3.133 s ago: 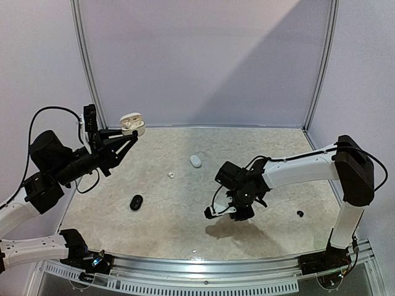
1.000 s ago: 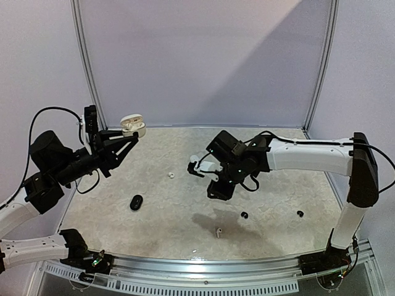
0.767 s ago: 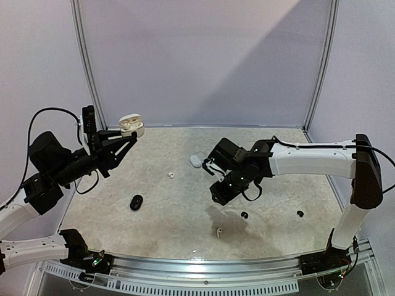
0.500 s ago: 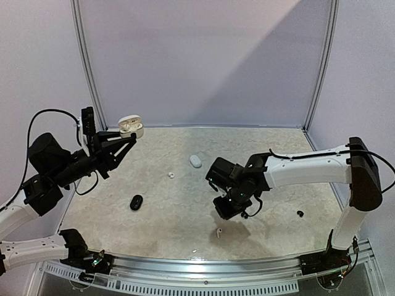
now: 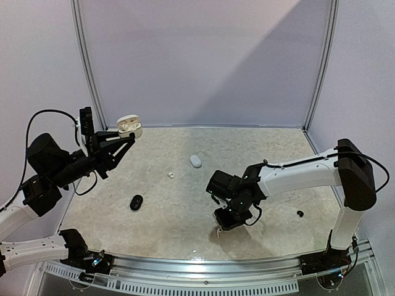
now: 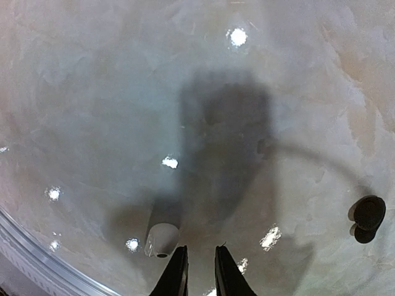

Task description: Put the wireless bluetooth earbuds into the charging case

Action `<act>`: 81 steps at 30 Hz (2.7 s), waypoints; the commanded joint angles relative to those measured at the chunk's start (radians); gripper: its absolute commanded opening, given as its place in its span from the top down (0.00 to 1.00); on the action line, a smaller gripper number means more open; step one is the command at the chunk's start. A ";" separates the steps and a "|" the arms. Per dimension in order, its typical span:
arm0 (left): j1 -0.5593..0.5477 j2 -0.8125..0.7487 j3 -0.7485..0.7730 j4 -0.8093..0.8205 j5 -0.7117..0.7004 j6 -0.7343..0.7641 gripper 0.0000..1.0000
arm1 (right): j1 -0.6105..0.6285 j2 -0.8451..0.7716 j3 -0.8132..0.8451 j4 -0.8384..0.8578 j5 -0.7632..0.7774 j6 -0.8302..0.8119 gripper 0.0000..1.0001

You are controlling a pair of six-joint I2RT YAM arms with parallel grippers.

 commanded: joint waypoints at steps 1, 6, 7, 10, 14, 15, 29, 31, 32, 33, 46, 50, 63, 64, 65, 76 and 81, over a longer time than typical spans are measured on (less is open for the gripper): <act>0.017 -0.004 -0.006 -0.003 0.009 0.003 1.00 | 0.007 0.029 -0.003 0.031 -0.028 0.007 0.85; 0.017 -0.004 -0.006 -0.002 0.010 0.005 1.00 | 0.008 0.050 0.011 0.035 -0.039 -0.008 0.85; 0.017 -0.004 -0.006 -0.002 0.010 0.006 1.00 | 0.009 0.050 0.012 0.038 -0.043 -0.008 0.85; 0.017 -0.003 -0.006 0.000 0.009 0.008 1.00 | 0.008 0.051 0.018 0.042 -0.052 -0.017 0.85; 0.017 -0.001 -0.006 0.001 0.009 0.010 1.00 | 0.015 0.051 0.026 0.052 -0.064 -0.025 0.85; 0.017 -0.001 -0.006 0.001 0.009 0.011 1.00 | 0.017 0.053 0.030 0.052 -0.065 -0.026 0.85; 0.017 0.000 -0.011 0.000 0.010 0.014 1.00 | 0.051 0.095 0.083 0.035 -0.094 -0.071 0.86; 0.017 0.000 -0.010 0.000 0.009 0.015 1.00 | 0.060 0.098 0.095 0.028 -0.096 -0.087 0.85; 0.017 0.001 -0.011 0.000 0.010 0.015 1.00 | 0.065 0.098 0.101 0.024 -0.095 -0.100 0.85; 0.017 0.002 -0.011 -0.001 0.010 0.016 1.00 | 0.068 0.098 0.107 0.021 -0.093 -0.112 0.85; 0.017 0.001 -0.012 -0.005 0.012 0.018 1.00 | 0.072 0.066 0.119 0.038 -0.106 -0.288 0.66; 0.017 0.002 -0.014 -0.005 0.014 0.021 1.00 | 0.074 0.066 0.122 0.066 -0.130 -0.432 0.61; 0.023 0.003 -0.007 -0.014 0.016 0.033 1.00 | 0.074 0.145 0.188 0.029 -0.202 -0.703 0.66; 0.024 0.003 -0.007 -0.014 0.016 0.033 1.00 | 0.077 0.153 0.195 0.023 -0.203 -0.707 0.66; 0.024 0.003 -0.008 -0.014 0.015 0.034 1.00 | 0.079 0.159 0.202 0.014 -0.194 -0.710 0.66; 0.025 0.006 -0.011 -0.011 0.011 0.035 1.00 | 0.085 0.195 0.214 -0.030 -0.114 -0.743 0.76; 0.025 0.011 -0.012 -0.007 0.010 0.035 1.00 | 0.086 0.191 0.216 -0.017 -0.088 -0.729 0.83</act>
